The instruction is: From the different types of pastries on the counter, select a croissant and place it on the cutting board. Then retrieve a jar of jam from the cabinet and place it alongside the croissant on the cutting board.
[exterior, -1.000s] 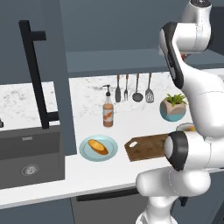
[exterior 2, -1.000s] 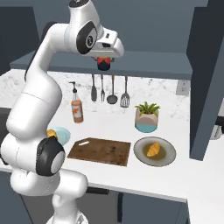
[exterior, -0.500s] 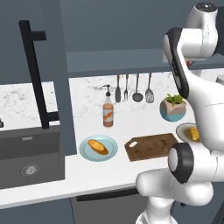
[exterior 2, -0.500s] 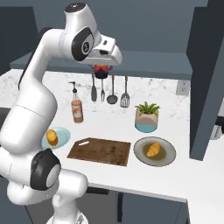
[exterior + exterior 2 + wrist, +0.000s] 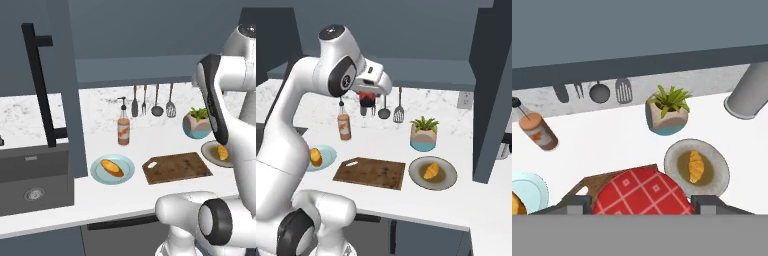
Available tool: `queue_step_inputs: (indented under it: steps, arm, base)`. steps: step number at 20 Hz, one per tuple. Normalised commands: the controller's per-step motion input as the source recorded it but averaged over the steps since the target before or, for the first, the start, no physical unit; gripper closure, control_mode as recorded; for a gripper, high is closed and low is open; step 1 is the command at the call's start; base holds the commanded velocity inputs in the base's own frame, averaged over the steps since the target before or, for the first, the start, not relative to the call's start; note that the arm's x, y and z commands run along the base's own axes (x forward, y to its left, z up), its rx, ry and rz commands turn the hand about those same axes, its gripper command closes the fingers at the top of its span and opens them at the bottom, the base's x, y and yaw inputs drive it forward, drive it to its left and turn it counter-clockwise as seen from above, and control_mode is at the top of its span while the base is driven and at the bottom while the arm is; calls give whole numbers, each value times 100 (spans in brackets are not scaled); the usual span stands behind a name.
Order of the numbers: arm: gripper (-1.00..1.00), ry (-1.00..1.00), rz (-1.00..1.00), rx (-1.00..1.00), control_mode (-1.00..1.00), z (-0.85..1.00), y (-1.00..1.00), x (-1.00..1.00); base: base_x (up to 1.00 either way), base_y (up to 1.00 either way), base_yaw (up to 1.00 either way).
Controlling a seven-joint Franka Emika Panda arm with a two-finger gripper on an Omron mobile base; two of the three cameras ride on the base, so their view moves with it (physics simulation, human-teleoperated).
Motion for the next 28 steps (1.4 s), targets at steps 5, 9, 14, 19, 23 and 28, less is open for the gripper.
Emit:
queue_step_inputs:
  steps: [5,9,14,19,23,28]
  arm:
    - [100,-14,0,-4,-100,-43,4,-33]
    - [100,1,0,0,-100,-37,0,-7]
    - [100,10,-1,0,-100,-31,0,-21]
    - [100,7,-3,0,-100,-14,0,-33]
    - [100,0,-1,1,-100,-15,3,-46]
    - [100,3,-1,8,-100,-19,19,-4]
  base:
    - [0,0,0]
    - [0,0,0]
    - [0,0,0]
    - [0,0,0]
    - [0,0,0]
    - [0,0,0]
